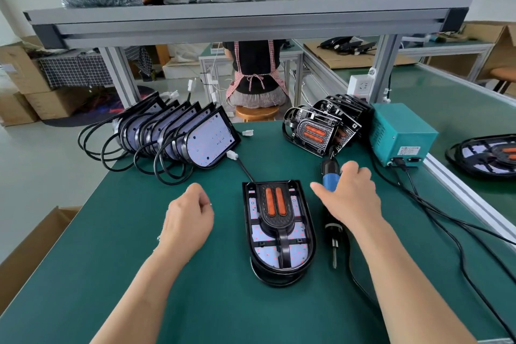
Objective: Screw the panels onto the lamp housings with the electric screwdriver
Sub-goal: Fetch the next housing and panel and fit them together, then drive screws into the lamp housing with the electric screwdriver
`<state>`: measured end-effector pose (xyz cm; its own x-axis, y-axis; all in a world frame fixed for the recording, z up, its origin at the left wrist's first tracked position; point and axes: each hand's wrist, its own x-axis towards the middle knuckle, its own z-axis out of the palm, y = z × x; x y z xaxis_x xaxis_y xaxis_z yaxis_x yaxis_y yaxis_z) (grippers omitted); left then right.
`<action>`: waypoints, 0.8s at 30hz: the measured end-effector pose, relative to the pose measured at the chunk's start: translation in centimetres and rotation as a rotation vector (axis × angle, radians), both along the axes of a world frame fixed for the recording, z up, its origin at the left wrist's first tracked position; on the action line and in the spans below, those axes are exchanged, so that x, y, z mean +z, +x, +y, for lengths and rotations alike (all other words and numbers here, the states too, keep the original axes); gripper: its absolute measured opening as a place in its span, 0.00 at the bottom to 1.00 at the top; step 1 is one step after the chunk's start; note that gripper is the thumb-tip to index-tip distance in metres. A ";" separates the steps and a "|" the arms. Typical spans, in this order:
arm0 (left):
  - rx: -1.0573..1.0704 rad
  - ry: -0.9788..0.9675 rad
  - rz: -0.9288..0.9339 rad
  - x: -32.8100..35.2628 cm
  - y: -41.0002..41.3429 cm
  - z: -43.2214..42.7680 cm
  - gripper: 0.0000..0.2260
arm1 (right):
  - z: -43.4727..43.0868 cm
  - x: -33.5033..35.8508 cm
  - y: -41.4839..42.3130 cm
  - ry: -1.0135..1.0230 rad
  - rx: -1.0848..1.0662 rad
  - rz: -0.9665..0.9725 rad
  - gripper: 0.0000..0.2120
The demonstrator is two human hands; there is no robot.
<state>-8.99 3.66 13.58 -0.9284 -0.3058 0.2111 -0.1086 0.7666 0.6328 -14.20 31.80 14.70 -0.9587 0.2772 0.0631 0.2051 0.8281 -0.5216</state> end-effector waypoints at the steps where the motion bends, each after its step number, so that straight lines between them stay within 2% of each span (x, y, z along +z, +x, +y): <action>1: -0.005 0.116 0.017 0.1 -0.1 0.7 0.08 | 0.3 -0.3 -0.7 0.023 -0.010 -0.075 0.32; 5: -0.104 0.429 0.086 0.8 -0.5 3.1 0.10 | 0.7 -1.0 -2.6 -0.031 -0.050 -0.153 0.28; 8: -0.159 0.566 0.119 1.1 -0.7 4.3 0.12 | 1.6 -1.4 -2.8 -0.237 -0.102 -0.136 0.24; 12: -0.191 0.589 0.151 1.4 -1.0 5.6 0.10 | 2.9 -1.9 -2.2 -0.745 -0.151 -0.059 0.11; 14: -0.204 0.581 0.142 1.4 -1.1 6.3 0.10 | 3.4 -1.9 -1.7 -1.029 -0.220 -0.039 0.08; 17: -0.229 0.557 0.114 1.5 -1.0 7.3 0.09 | 4.2 -1.8 -1.2 -1.330 -0.320 0.030 0.12; 21: -0.261 0.526 0.064 1.6 -0.8 8.0 0.09 | 4.9 -0.1 -0.3 -1.882 -0.365 0.153 0.11; 24: -0.311 0.447 0.051 1.9 -0.6 8.5 0.09 | 4.5 1.6 0.0 -2.027 -0.373 0.287 0.12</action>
<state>-9.56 12.18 15.52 -0.9813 -0.0887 0.1707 0.1198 0.4127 0.9029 -14.23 36.29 16.28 -0.8737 0.2654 -0.4076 -0.0446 -0.8781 -0.4764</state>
